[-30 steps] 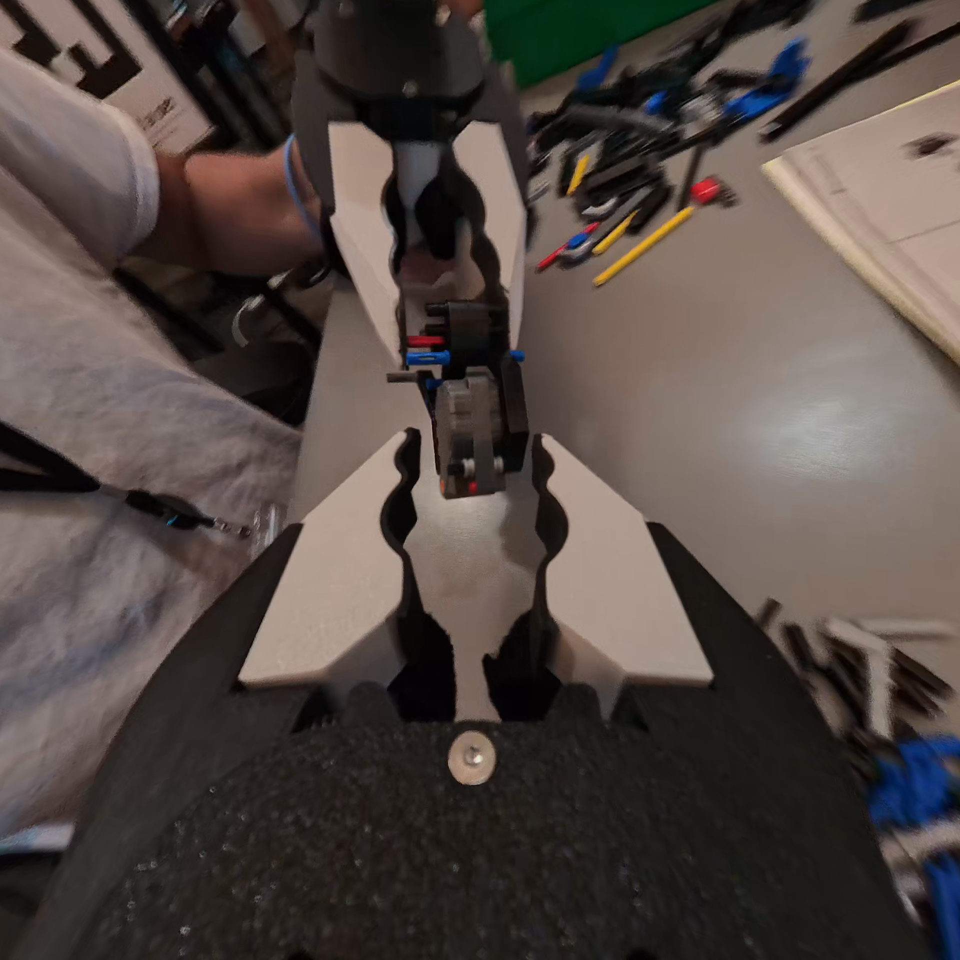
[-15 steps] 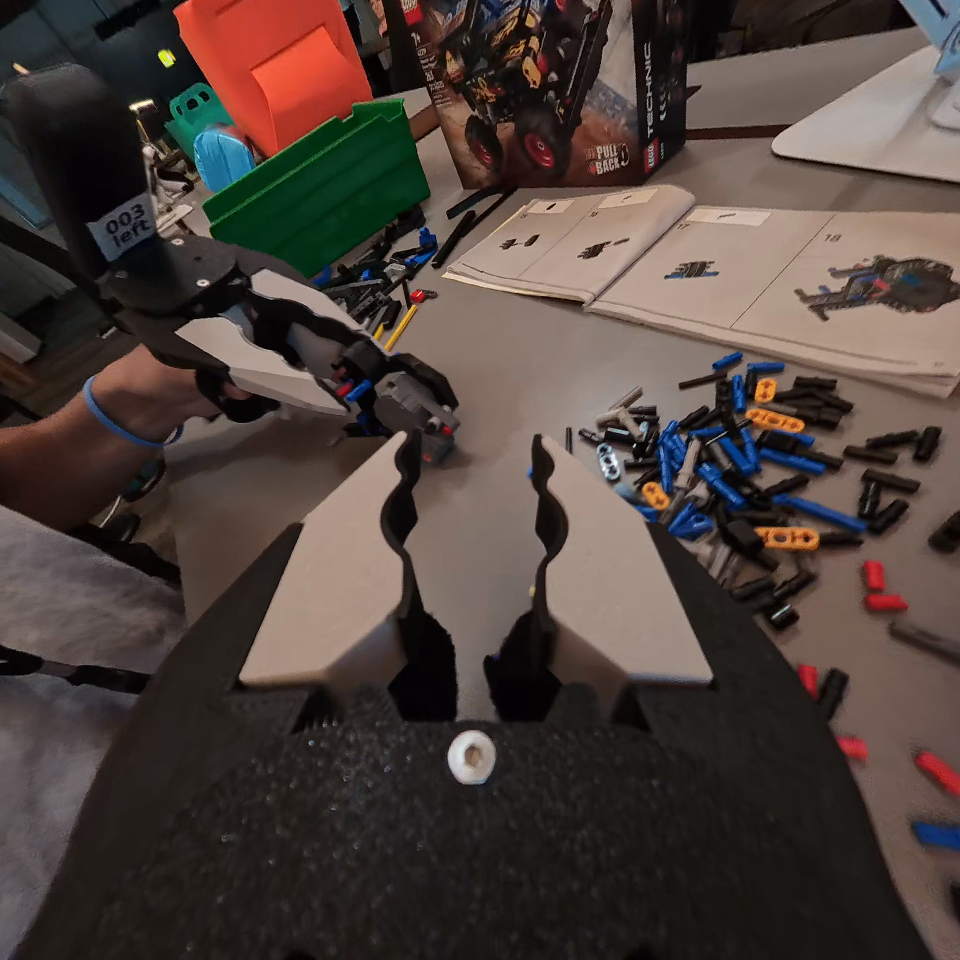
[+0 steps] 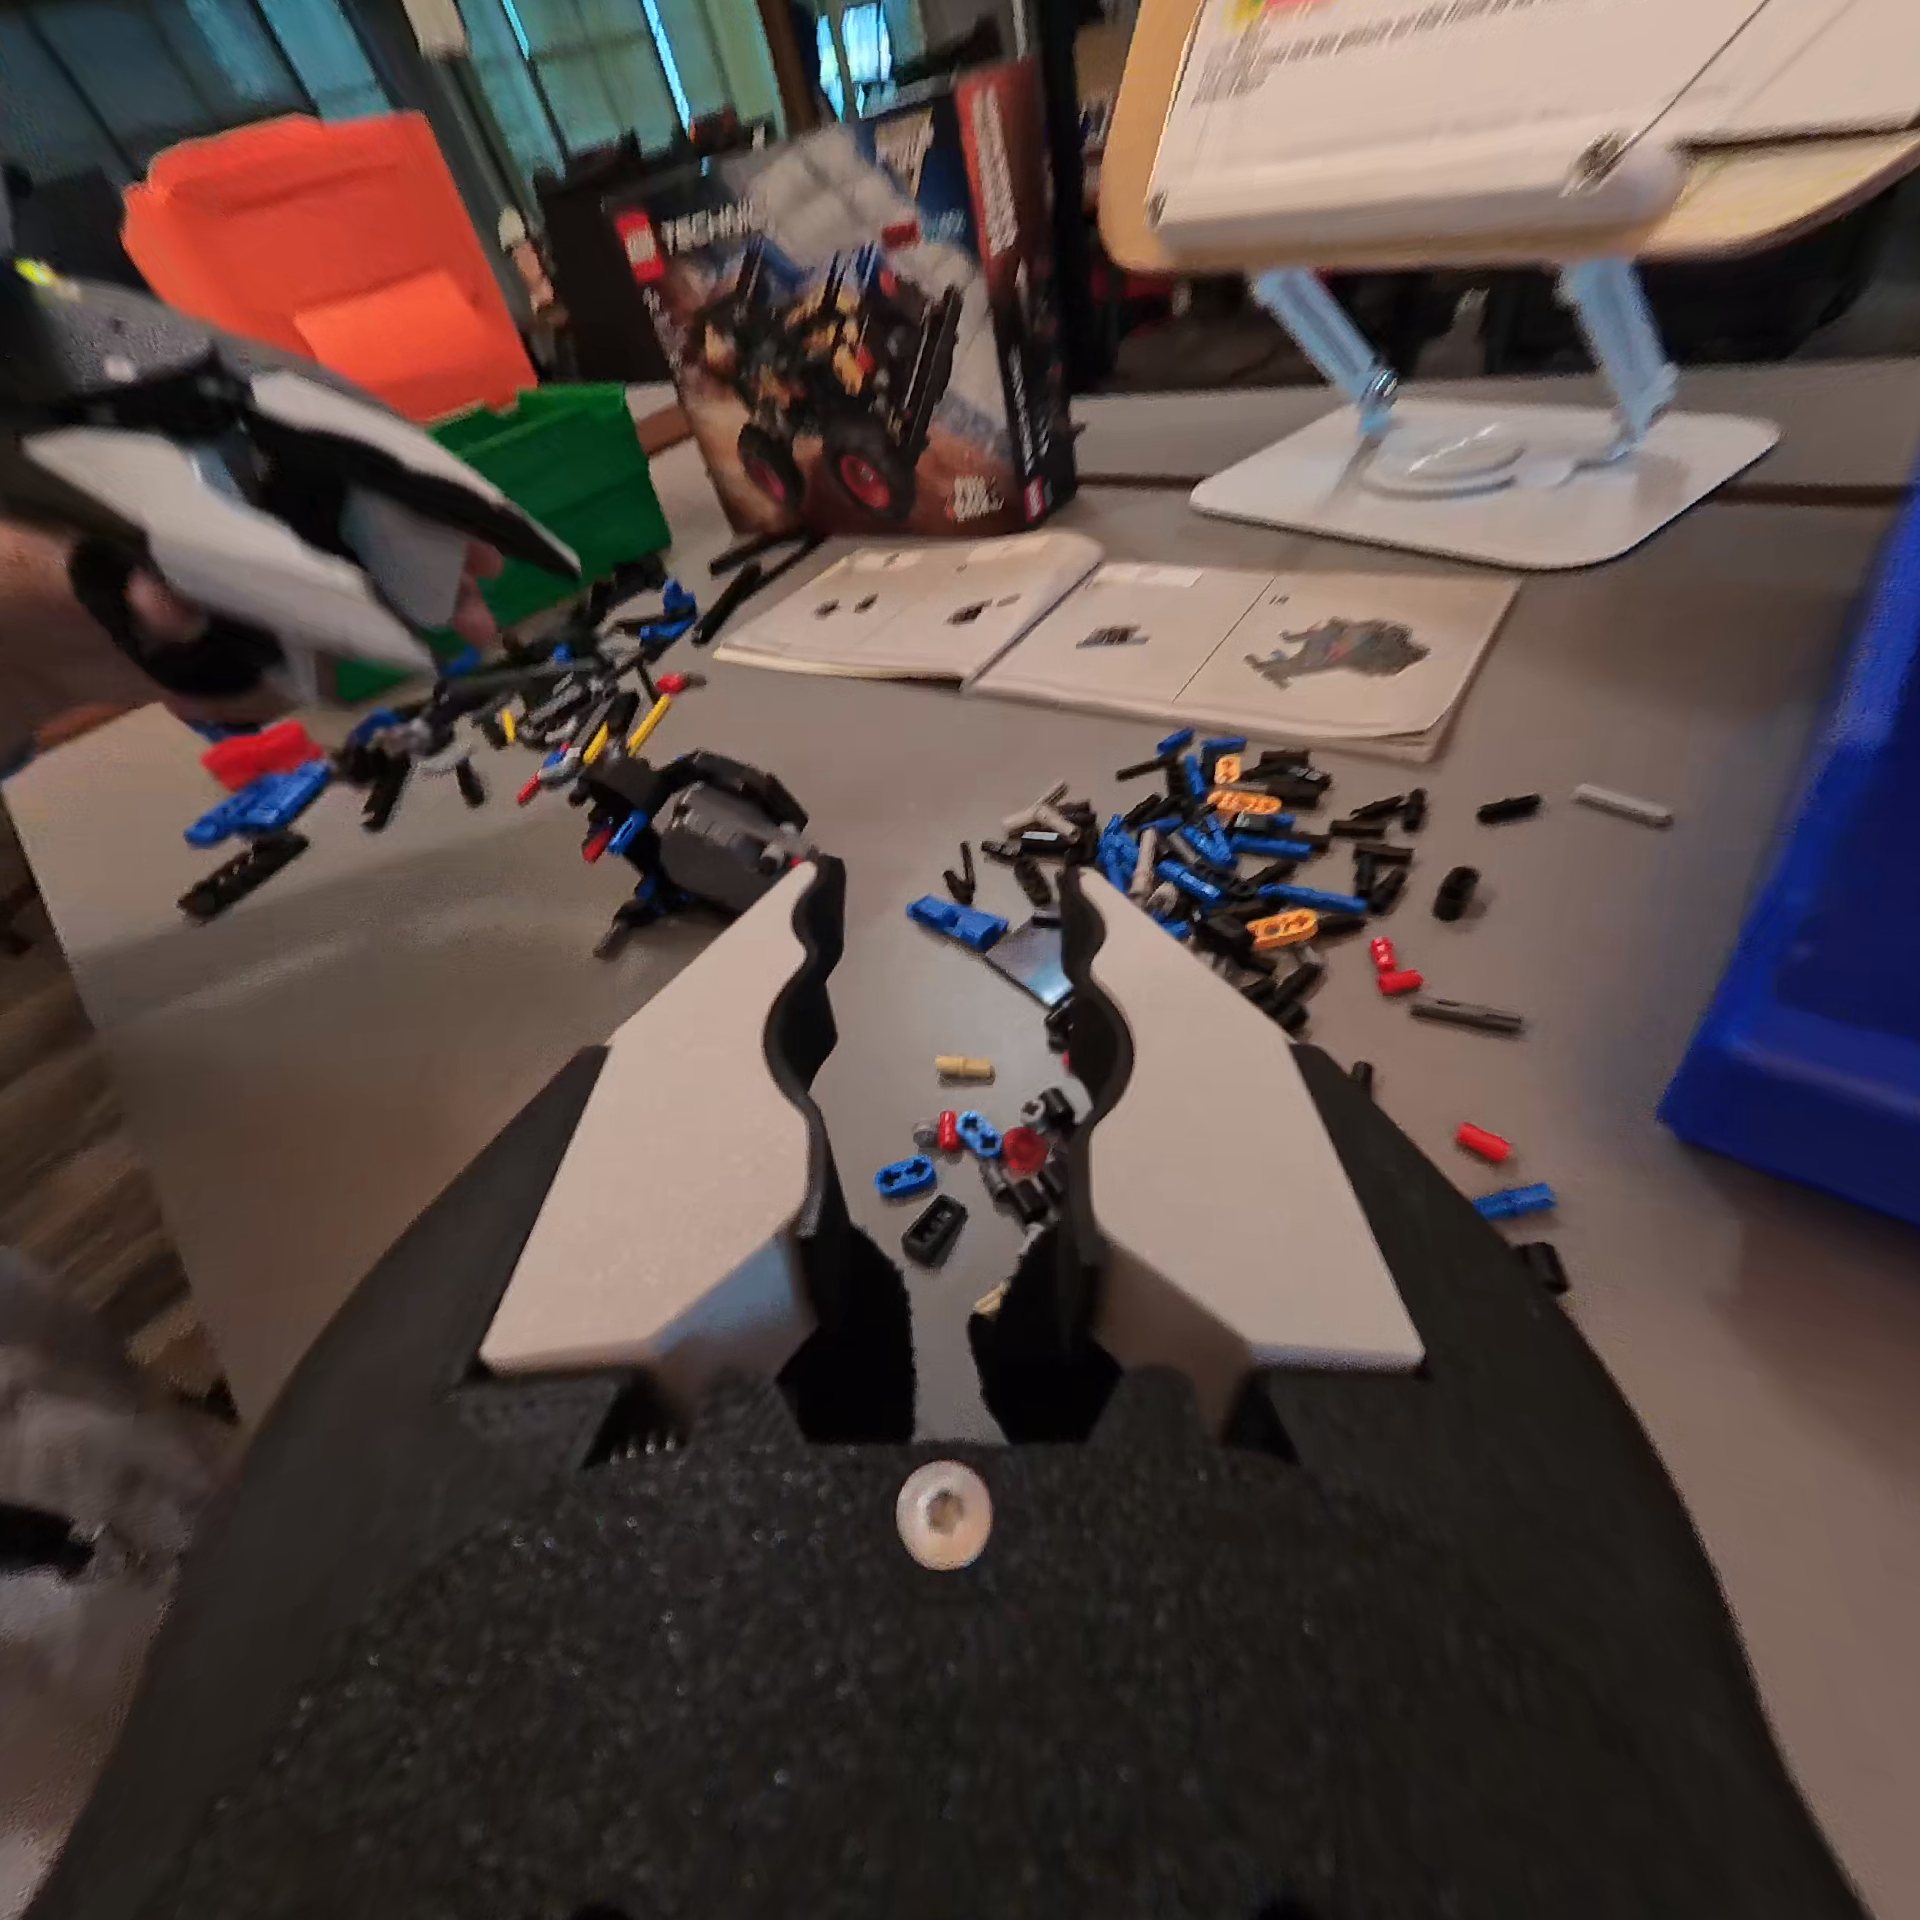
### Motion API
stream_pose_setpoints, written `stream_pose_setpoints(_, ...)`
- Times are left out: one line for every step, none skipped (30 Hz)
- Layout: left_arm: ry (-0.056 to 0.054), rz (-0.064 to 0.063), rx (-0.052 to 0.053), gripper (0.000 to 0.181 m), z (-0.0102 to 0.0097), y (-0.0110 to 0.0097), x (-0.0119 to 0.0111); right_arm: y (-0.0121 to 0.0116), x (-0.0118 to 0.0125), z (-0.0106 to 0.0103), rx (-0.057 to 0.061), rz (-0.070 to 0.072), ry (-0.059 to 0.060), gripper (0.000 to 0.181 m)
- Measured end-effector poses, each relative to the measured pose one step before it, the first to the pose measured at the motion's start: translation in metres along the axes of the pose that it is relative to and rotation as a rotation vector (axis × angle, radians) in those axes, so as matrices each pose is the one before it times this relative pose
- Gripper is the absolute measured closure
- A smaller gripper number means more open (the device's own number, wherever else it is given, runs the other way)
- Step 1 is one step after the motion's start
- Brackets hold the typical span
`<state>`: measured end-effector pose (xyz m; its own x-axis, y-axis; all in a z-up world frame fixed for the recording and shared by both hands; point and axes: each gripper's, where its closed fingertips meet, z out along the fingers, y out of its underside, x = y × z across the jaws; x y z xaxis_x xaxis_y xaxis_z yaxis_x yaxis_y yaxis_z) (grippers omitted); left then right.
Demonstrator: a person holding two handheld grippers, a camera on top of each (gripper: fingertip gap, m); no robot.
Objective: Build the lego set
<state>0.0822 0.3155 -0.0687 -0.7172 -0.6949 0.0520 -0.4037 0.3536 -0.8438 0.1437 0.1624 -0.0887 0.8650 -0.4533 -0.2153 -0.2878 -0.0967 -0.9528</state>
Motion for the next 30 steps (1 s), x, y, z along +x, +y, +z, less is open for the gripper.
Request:
stream_pose_setpoints(0.0188,0.0093,0.0204,0.135,-0.00238,-0.02441,-0.00572,-0.00411,0.00135,-0.00289,0.0398,0.0009,0.0082,0.14)
stream_pose_setpoints(0.0229,0.0015,0.0005,0.14,0.00613,-0.02349,-0.00733,-0.00397,-0.00063,-0.00228,0.0349,0.002,-0.004,0.14)
stream_pose_setpoints(0.0299,0.0078,-0.0313,0.14,0.01516,-0.01739,-0.00745,-0.00407,-0.00139,-0.00188,0.0347,0.0021,-0.006,0.14)
stream_pose_setpoints(0.032,0.0235,-0.0639,0.137,0.02263,-0.00937,-0.00809,-0.00301,-0.00184,-0.00188,0.0274,0.0009,-0.0057,0.14)
stream_pose_setpoints(-0.0015,0.0374,-0.0819,0.134,0.02744,-0.00462,-0.01392,-0.00094,-0.00166,-0.00158,0.0178,0.0001,-0.0027,0.14)
stream_pose_setpoints(-0.0289,0.0386,-0.0677,0.132,0.02935,-0.00426,-0.0169,0.00009,-0.00162,-0.00159,0.0084,-0.0028,-0.0035,0.14)
stream_pose_setpoints(-0.0172,0.0424,-0.0544,0.131,0.02886,-0.00373,-0.01355,-0.00209,-0.00221,-0.00217,0.013,-0.0056,-0.0062,0.14)
stream_pose_setpoints(-0.0266,0.0246,-0.0311,0.133,0.02608,-0.00501,-0.01416,-0.00436,-0.0014,-0.00313,0.0259,-0.0094,-0.0007,0.141)
stream_pose_setpoints(-0.0133,0.0098,-0.0147,0.134,0.02287,-0.00539,-0.01054,-0.00357,-0.00009,-0.00323,0.026,-0.0098,0.0057,0.144)
stream_pose_setpoints(-0.0015,0.0012,-0.0189,0.134,0.01983,-0.00298,-0.00717,-0.00101,0.00144,-0.00199,0.0141,-0.0022,0.0083,0.148)
stream_pose_setpoints(0.011,-0.0018,-0.0196,0.132,0.01638,-0.00146,-0.00387,0.00021,0.00136,-0.00059,0.0016,0.0074,0.0004,0.148)
stream_pose_setpoints(0.0132,-0.0015,-0.017,0.131,0.01295,-0.00055,-0.00203,-0.00044,0.00028,-0.00019,0.002,0.0117,-0.0112,0.148)
stream_pose_setpoints(0.0023,0.0022,-0.016,0.129,0.01002,0.00043,-0.00228,-0.00094,0.00129,-0.00002,0.0055,0.0112,-0.0069,0.148)
stream_pose_setpoints(-0.008,0.0064,-0.0143,0.129,0.00728,0.0015,-0.00247,0.00019,0.00284,0.00022,-0.001,0.0113,0.0017,0.147)
stream_pose_setpoints(-0.0112,0.0051,-0.0081,0.13,0.0048,0.00149,-0.00218,0.001,0.00186,0.00063,-0.0046,0.0158,-0.0054,0.146)
stream_pose_setpoints(-0.0116,0.0022,-0.0039,0.131,0.00257,0.00128,-0.0024,0.00094,-0.0004,0.00086,-0.0043,0.0226,-0.019,0.144)
stream_pose_setpoints(-0.0132,0.0003,-0.0049,0.132,0.00099,0.0018,-0.00301,0.00061,-0.00108,0.00055,-0.0035,0.0213,-0.0198,0.142)
stream_pose_setpoints(-0.013,-0.0029,-0.005,0.133,0.00019,0.00195,-0.00358,0.00044,-0.00016,0.00033,-0.0015,0.0106,-0.0079,0.142)
stream_pose_setpoints(-0.0082,-0.0041,-0.0013,0.134,-0.00044,0.00142,-0.00305,0.00053,0.00027,0.00012,-0.0017,0.0017,-0.0003,0.142)
stream_pose_setpoints(-0.0035,-0.0059,-0.0005,0.134,-0.00048,0.00136,-0.0025,0.00044,-0.00056,0.00027,-0.0026,-0.0006,-0.003,0.142)
stream_pose_setpoints(-0.0044,-0.0057,-0.0012,0.134,-0.0004,0.00108,-0.00263,0.00082,-0.00063,0.00055,-0.0044,-0.001,-0.0035,0.143)
stream_pose_setpoints(-0.0055,-0.0027,0.0025,0.134,-0.00098,0.0001,-0.0027,0.00125,-0.00084,0.00077,-0.0067,-0.0029,-0.0034,0.142)
stream_pose_setpoints(-0.003,-0.0041,0.0042,0.135,-0.00138,-0.00061,-0.00229,0.00122,-0.00095,0.00089,-0.0066,-0.0044,-0.003,0.142)
stream_pose_setpoints(0.0019,-0.0068,0.0048,0.136,-0.0013,-0.00095,-0.0014,0.00087,-0.00074,0.00065,-0.0057,-0.0054,-0.0017,0.142)
stream_pose_setpoints(0.0046,-0.0057,0.0044,0.136,-0.00098,-0.00102,-0.0006,0.00059,-0.00059,0.00039,-0.003,-0.0052,-0.0005,0.142)
stream_pose_setpoints(0.0197,-0.0021,0.0036,0.135,-0.00026,-0.00063,0.00257,0.00057,-0.00069,0.00035,-0.0021,-0.0023,-0.0019,0.142)
stream_pose_setpoints(0.0239,-0.0006,-0.0011,0.134,0.00093,0.0,0.00452,0.00047,-0.00038,0.00023,-0.0026,0.0006,-0.0023,0.143)
stream_pose_setpoints(0.0113,0.0042,-0.0034,0.133,0.0019,0.00038,0.0034,0.00031,0.00013,0.00014,-0.0015,0.0019,-0.0008,0.142)
stream_pose_setpoints(0.0028,0.0071,-0.0014,0.133,0.0024,0.00009,0.00227,-0.00002,-0.00001,0.0,0.0008,0.0045,-0.0031,0.143)
stream_pose_setpoints(-0.0075,0.005,-0.0032,0.133,0.00262,0.00014,-0.00001,-0.00022,-0.00005,-0.00014,0.0014,0.0053,-0.0032,0.143)
